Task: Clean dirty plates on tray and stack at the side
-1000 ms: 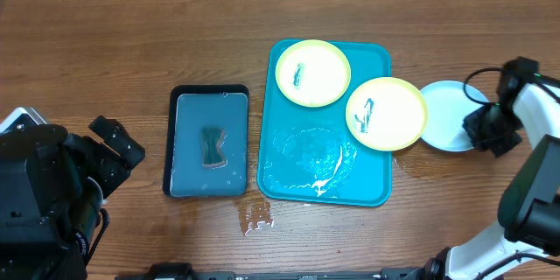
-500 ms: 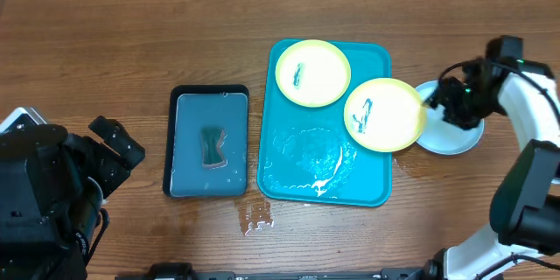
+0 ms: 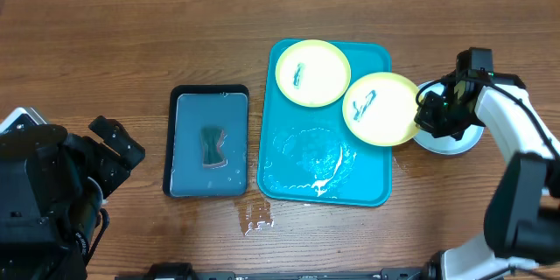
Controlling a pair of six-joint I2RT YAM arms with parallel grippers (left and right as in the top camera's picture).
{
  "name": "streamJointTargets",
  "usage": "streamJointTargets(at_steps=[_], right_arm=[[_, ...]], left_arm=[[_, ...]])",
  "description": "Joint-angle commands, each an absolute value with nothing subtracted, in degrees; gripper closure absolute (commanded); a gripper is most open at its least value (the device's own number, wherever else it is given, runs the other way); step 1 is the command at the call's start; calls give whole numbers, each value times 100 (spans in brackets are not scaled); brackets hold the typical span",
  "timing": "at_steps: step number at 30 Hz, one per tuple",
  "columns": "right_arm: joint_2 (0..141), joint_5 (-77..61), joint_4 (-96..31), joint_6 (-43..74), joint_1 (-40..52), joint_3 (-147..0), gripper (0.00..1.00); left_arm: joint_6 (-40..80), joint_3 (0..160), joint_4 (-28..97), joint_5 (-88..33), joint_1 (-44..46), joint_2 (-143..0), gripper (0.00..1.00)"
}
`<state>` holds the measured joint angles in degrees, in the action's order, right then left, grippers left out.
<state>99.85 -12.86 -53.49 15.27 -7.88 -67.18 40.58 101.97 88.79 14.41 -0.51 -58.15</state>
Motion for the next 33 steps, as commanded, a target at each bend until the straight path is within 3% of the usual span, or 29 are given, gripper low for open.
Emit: streamJointTargets(at_steps=[1, 6, 9, 14, 17, 18, 19, 20, 21, 22, 23, 28, 33], right_arm=[[9021, -1376, -5621, 1573, -370, -6952, 96], [8855, -1236, -6049, 1577, 690, -6779, 96], [9006, -714, -5400, 2224, 1441, -6073, 96], [9063, -753, -3935, 2379, 1758, -5085, 96], [9063, -762, -3533, 2314, 1763, -4692, 96], [9063, -832, -3540, 2150, 1763, -4689, 93], [9056, -1076, -3538, 1806, 1763, -4711, 76], [9054, -1151, -3610, 1658, 1763, -4766, 63], [9041, -1135, -3734, 1647, 1758, -4847, 60], [8976, -1090, -3933, 1649, 1712, -5002, 58], [8921, -1050, -4005, 1653, 1688, -5083, 57], [8309, -963, -4587, 1647, 1522, -5682, 55], [7885, -969, -4805, 1673, 1525, -5793, 55]], left_arm=[[4160, 10243, 8877, 1518, -84, -5806, 0], [4160, 10243, 8844, 1627, -84, -5800, 0], [4163, 10243, 8860, 1540, -84, -5806, 0], [4185, 10243, 8829, 1533, -84, -5806, 0], [4180, 10230, 8840, 919, -82, -5881, 0], [4156, 10206, 8836, 777, -73, -5918, 0], [3815, 10141, 8772, 460, -64, -6025, 1], [3354, 10062, 8711, 180, -60, -6145, 5], [3035, 9985, 8713, -12, -62, -6254, 10], [2587, 9817, 8783, -237, -60, -6475, 24], [2423, 9703, 8855, -261, -62, -6617, 32], [1702, 8541, 8523, -176, -60, -7415, 33], [1406, 7338, 7605, -473, -60, -8580, 43]])
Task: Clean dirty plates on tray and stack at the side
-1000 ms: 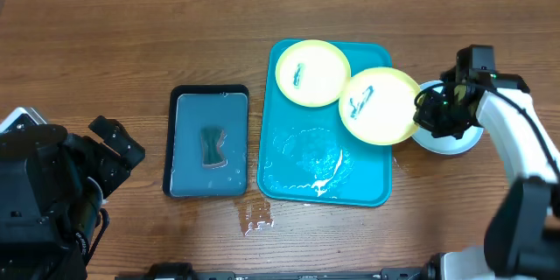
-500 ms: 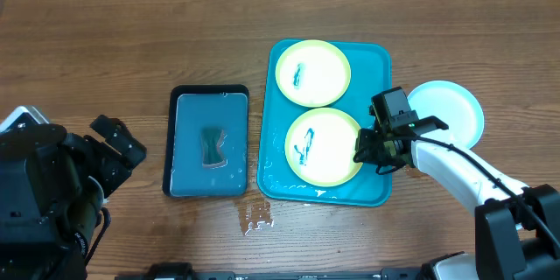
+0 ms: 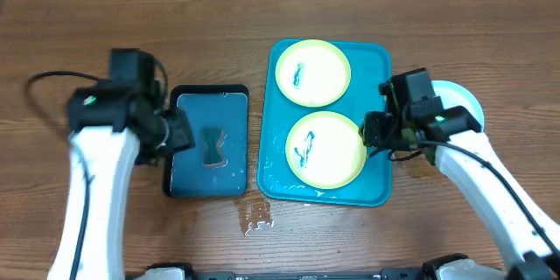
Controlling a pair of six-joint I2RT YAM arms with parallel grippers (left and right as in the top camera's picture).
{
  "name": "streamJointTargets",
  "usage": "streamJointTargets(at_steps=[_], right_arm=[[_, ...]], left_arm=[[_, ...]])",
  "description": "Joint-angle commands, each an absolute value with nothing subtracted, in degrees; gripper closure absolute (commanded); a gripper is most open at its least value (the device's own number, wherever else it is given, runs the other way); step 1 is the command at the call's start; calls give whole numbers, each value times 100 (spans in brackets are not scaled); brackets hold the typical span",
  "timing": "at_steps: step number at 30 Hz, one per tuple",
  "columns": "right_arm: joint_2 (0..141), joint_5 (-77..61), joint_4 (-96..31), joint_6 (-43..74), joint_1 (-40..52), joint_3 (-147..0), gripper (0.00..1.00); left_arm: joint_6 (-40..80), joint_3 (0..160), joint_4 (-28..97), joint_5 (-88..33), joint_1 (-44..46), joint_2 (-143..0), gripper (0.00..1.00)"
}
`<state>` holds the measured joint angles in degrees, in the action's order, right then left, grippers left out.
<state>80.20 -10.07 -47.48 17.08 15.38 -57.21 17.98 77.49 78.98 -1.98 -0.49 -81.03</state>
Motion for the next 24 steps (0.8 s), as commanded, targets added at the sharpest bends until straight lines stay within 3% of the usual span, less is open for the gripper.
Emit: streamJointTargets(at_steps=[1, 4, 10, 15, 21, 22, 24], right_arm=[[7887, -969, -4851, 1675, 1525, -5791, 55], [7942, -969, -4858, 1763, 1531, -5756, 53], [7979, -969, -4860, 1763, 1531, -5739, 53], [7979, -969, -4862, 1778, 1531, -5736, 53], [7979, -967, -4925, 1778, 1531, -5736, 53], [7979, -967, -4939, 1778, 1531, -5736, 53], [7979, -967, -4958, 1778, 1531, -5736, 53]], left_arm=[[1409, 7188, 7371, -631, -60, -8910, 53], [1413, 7022, 6853, -1057, 113, -9789, 67], [1789, 7022, 6318, -556, 711, -10678, 65], [2394, 7022, 6088, 64, 825, -11010, 95], [2508, 7387, 6414, -102, 768, -10840, 96], [2508, 7485, 6504, 12, 762, -10750, 94], [2506, 7594, 6584, 248, 753, -10582, 79]])
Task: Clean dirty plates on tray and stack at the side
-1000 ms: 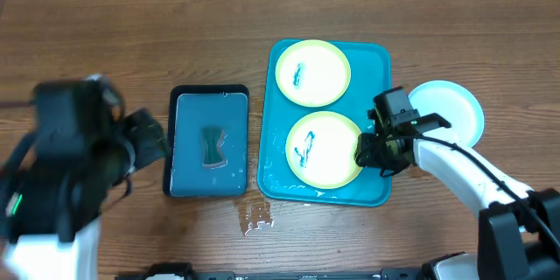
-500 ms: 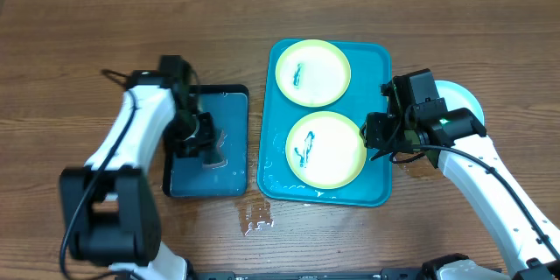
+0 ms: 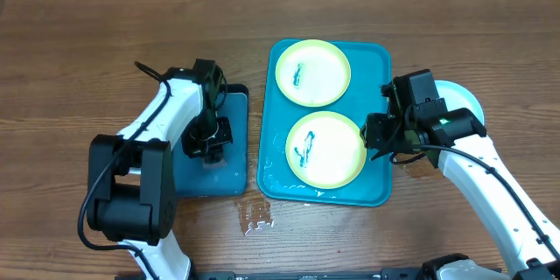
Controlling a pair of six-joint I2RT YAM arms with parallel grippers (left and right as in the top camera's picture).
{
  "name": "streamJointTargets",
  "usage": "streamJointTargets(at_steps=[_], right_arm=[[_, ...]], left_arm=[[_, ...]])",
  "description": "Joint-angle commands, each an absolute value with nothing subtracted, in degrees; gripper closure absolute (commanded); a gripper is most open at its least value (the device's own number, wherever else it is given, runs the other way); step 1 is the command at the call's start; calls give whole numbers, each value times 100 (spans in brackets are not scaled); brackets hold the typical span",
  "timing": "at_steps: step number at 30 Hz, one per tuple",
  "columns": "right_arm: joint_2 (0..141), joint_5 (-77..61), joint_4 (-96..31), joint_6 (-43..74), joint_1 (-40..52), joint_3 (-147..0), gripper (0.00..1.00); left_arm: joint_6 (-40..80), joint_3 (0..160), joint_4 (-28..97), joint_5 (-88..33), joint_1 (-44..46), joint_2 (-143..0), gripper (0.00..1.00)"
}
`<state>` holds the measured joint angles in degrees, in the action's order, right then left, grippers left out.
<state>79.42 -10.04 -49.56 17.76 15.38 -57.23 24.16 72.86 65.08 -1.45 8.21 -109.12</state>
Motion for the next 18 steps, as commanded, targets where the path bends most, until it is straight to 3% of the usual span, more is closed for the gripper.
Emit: streamJointTargets(at_steps=[1, 6, 9, 11, 12, 13, 18], right_arm=[[7979, -965, -4965, 1778, 1531, -5736, 53], [7979, -967, -4965, 1778, 1531, -5736, 53], [7979, -965, -4965, 1778, 1531, -5736, 53], [7979, -965, -4963, 1778, 1531, -5736, 53], [7979, -965, -4963, 1778, 1531, -5736, 53], [7979, -963, -4960, 1778, 1531, -5736, 53], [7979, -681, -5006, 1988, 1529, -5734, 53]], left_arm=[[2508, 7599, 6584, 368, 744, -10490, 71], [2508, 7330, 6254, 635, 746, -10523, 58], [2510, 6834, 5636, 589, 749, -10621, 57], [2504, 6617, 5352, 392, 749, -10715, 66], [2473, 6569, 5304, 307, 749, -10737, 76], [2469, 6532, 5306, 296, 749, -10753, 93], [2467, 6768, 5568, 296, 742, -10742, 96]])
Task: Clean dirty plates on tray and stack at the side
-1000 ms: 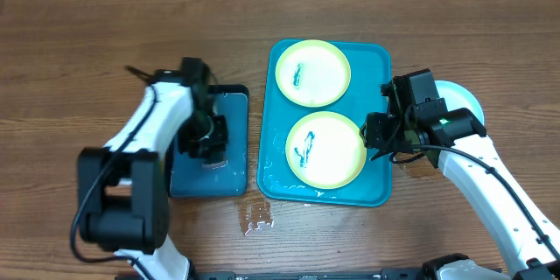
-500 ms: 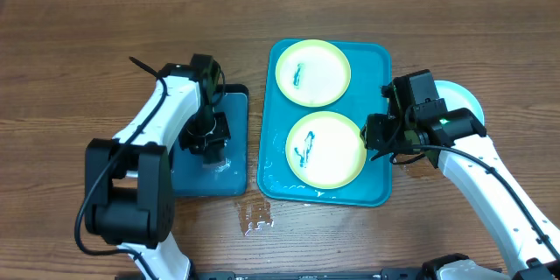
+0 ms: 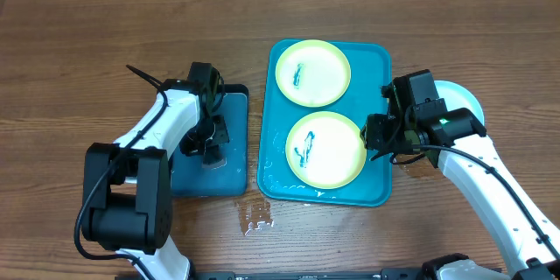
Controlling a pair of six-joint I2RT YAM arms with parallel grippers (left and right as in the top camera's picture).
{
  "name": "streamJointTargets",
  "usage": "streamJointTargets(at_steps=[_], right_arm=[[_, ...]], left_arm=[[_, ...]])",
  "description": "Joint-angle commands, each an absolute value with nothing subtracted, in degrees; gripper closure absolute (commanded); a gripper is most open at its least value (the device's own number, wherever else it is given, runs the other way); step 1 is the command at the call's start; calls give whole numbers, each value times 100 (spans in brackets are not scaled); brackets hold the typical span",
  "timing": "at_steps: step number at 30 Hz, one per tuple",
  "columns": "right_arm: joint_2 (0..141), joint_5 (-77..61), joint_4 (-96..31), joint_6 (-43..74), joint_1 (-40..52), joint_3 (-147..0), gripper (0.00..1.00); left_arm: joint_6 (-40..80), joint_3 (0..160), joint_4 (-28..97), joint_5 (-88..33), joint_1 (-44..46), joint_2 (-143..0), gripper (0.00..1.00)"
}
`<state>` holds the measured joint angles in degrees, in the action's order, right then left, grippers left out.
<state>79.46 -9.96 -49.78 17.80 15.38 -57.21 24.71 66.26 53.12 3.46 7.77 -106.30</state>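
Note:
A teal tray (image 3: 378,57) holds two yellow plates, each with a blue smear. The far plate (image 3: 312,72) lies free. The near plate (image 3: 325,149) has my right gripper (image 3: 374,136) shut on its right rim. To the left is a dark basin (image 3: 229,179) of water. My left gripper (image 3: 210,144) is lowered into it, right over the spot where the sponge lies. The sponge is hidden beneath the gripper, and the fingers cannot be made out from above.
A white plate (image 3: 459,101) rests on the table right of the tray, partly under my right arm. A small puddle (image 3: 256,217) wets the wood in front of the gap between basin and tray.
My left arm has shifted slightly over the basin, with the gripper still down at the sponge. My right gripper and both yellow plates have not moved.
First my right gripper held a yellow plate tilted over the tray's right edge, with the left arm folded away at far left. Then the plate lay flat at the tray's front and the left arm was beside the basin. After that the left gripper was down on the sponge, where it stays.

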Motion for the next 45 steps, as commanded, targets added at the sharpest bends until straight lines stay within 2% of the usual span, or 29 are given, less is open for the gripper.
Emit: streamJointTargets(at_steps=[1, 3, 6, 9, 15, 19, 22, 28, 32, 36, 38, 42, 45], right_arm=[[7981, -482, -5041, 2171, 1527, -5734, 53], [7988, -97, -5142, 2571, 1525, -5734, 53], [8047, -115, -5164, 2576, 1525, -5734, 53], [8147, -379, -5186, 2460, 1525, -5734, 61], [8560, -716, -5196, 2156, 1525, -5734, 70], [8945, -1035, -5155, 1728, 1525, -5734, 70], [8989, -1046, -5120, 1730, 1525, -5732, 70], [9028, -963, -4123, 1737, 1531, -5247, 62], [9078, -1061, -3610, 1737, 1531, -4755, 62], [9098, -1028, -2987, 1850, 1531, -4270, 62], [9146, -1063, -2707, 2051, 1531, -4053, 77], [9155, -1061, -2556, 2373, 1531, -4018, 96], [9155, -1063, -2582, 2539, 1531, -4021, 96]], left_arm=[[2467, 6906, 5708, 296, 742, -10724, 96], [2467, 7328, 6082, 296, 742, -10617, 96], [2449, 7891, 6458, 318, 742, -10416, 96], [2421, 8097, 6536, 325, 775, -10374, 96], [2429, 7063, 5621, 497, 899, -10447, 96], [2353, 6300, 4893, 491, 899, -10499, 96], [2316, 6296, 5019, 482, 899, -10495, 96], [2314, 7620, 6226, 327, 904, -10486, 96], [2091, 9024, 7164, 25, 910, -10486, 96], [1968, 9870, 7360, -593, 1146, -10488, 96], [1973, 9959, 7205, -873, 1466, -10488, 96], [2080, 9898, 6943, -882, 2073, -10501, 96], [2456, 9778, 6608, -878, 2576, -10508, 96]])
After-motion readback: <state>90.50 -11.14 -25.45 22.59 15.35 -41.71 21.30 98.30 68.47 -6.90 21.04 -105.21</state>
